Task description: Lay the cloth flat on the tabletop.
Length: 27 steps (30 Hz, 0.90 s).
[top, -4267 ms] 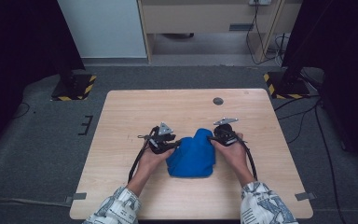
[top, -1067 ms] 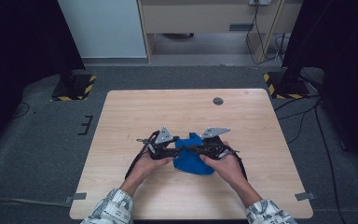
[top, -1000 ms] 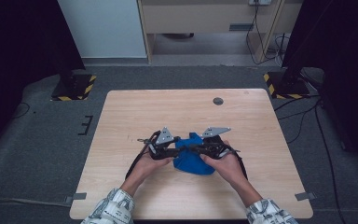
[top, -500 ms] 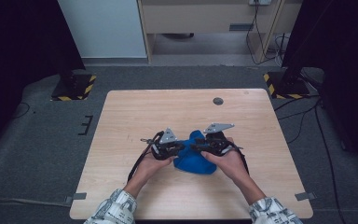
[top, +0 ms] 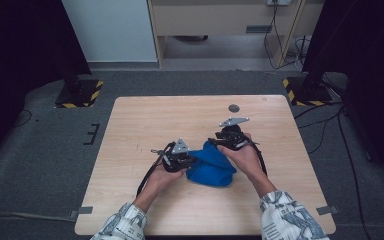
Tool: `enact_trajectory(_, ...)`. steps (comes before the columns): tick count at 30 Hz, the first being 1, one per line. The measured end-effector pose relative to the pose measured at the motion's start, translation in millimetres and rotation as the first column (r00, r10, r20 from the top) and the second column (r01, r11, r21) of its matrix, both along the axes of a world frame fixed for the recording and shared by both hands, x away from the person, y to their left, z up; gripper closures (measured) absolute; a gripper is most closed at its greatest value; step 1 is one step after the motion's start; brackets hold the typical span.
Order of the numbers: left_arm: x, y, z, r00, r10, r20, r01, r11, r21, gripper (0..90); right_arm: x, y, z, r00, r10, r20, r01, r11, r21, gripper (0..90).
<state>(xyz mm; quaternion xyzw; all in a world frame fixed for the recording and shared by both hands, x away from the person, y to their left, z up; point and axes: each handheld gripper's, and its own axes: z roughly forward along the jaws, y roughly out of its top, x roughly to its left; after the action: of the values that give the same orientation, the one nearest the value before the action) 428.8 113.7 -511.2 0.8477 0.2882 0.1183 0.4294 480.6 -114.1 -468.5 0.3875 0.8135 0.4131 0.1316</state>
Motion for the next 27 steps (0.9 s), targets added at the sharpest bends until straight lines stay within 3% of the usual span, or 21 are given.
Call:
enact_trajectory(5, 0.0, 0.8, 0.4, 1.0000, 0.002, 0.001, -0.002, 1.0000, -0.003, 84.6, 19.3, 9.1, -15.4, 0.9988, -0.011, -0.048, 0.009, 0.999, -0.036, 57.3)
enact_trajectory(11, 1.1, 3.0, 0.6, 0.9999, 0.010, 0.000, -0.010, 0.9999, -0.009, 84.5, 25.2, 13.9, -26.8, 0.9963, 0.014, -0.085, -0.020, 0.997, -0.075, 58.4)
enact_trajectory(14, 0.7, 3.3, 1.4, 0.9999, 0.010, 0.004, -0.010, 0.9999, -0.009, 84.5, 24.8, 11.9, -29.1, 0.9950, 0.014, -0.098, -0.023, 0.996, -0.091, 68.0)
enact_trajectory(19, 0.4, 3.7, 2.6, 0.9999, 0.013, 0.005, -0.013, 0.9998, -0.014, 84.5, 22.7, 6.7, -26.2, 0.9959, 0.027, -0.087, -0.035, 0.995, -0.095, 86.6)
enact_trajectory(27, -2.0, 16.6, 11.8, 0.9991, 0.039, 0.017, -0.038, 0.9986, -0.038, 84.3, 12.4, -9.5, -11.7, 0.9986, -0.014, -0.052, 0.009, 0.997, -0.082, 87.7)
